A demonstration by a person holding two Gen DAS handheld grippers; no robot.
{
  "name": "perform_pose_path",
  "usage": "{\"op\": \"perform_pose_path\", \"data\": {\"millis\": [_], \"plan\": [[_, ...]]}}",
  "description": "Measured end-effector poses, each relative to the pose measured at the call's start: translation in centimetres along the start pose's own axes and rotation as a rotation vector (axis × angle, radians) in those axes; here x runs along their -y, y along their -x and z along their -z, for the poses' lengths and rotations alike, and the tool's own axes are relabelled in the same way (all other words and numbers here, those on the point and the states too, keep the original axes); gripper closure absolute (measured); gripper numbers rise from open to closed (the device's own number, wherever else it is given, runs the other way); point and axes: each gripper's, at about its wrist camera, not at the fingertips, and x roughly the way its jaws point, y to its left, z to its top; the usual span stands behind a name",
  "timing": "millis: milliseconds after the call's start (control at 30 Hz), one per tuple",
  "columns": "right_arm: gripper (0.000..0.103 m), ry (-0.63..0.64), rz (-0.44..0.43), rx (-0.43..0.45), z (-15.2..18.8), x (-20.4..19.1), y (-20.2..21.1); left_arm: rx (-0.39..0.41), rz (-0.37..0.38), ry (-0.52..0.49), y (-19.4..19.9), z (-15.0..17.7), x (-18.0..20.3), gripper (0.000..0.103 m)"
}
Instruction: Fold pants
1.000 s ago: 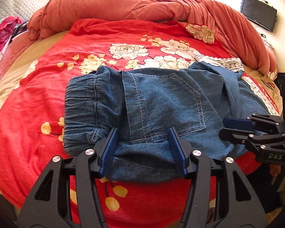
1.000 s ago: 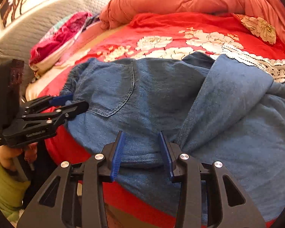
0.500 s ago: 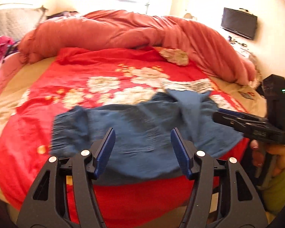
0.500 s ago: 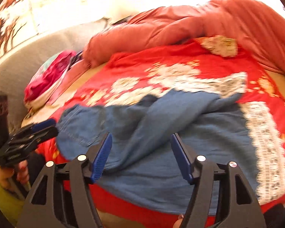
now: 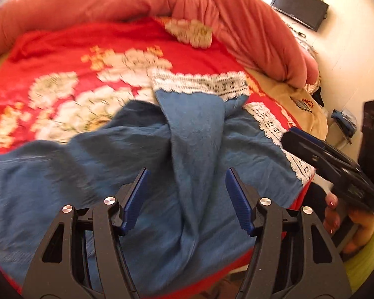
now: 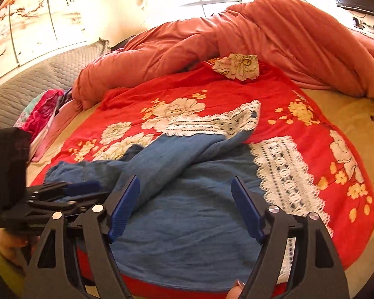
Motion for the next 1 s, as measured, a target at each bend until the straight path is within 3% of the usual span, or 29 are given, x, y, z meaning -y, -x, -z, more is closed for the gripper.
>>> {"op": "perform_pose_path", "data": {"millis": [67, 167, 467, 567, 633, 767, 833, 967, 1000], "plan": [[0.028, 0.006, 0.005, -0.004, -0.9, 0.2, -0.3, -0.005, 0.016, 0.023, -0.9, -0.3, -0.2, 0.061], [0.027, 0.063, 0.031, -0.017, -2.5, -0.4, -1.5, 0.000, 0.109, 0.089, -2.2, 0.2, -0.6, 0.073], [0.027, 0.158, 0.048, -0.184, -7.6, -2.8, -11.8, 0.055, 0.219, -0.016, -1.7, 1.3, 0.7, 0.074], [0.027, 0.208, 0.072, -0.252, -8.8, -4.4, -15.8, 0.057, 0.267, 0.020, -1.6, 1.3, 0.3, 0.074], [0.027, 0.238, 0.058, -0.307, -9.3, -5.2, -18.1, 0.041, 0.268, 0.042, -1.8, 1.5, 0.0, 0.074], [0.030, 0.266, 0.111, -0.407, -9.6, -6.0, -22.5, 0.028, 0.245, 0.059, -2.0, 1.5, -0.3, 0.074], [0.045, 0.258, 0.134, -0.432, -9.6, -5.7, -23.9, 0.032, 0.216, 0.049, -2.0, 1.4, -0.2, 0.074], [0.091, 0.203, 0.136, -0.397, -10.0, -3.8, -23.9, 0.052, 0.176, 0.037, -1.5, 1.4, -0.4, 0.074], [0.092, 0.169, 0.113, -0.377, -10.3, -3.1, -23.1, 0.057, 0.170, 0.038, -1.3, 1.3, -0.5, 0.074]]}}
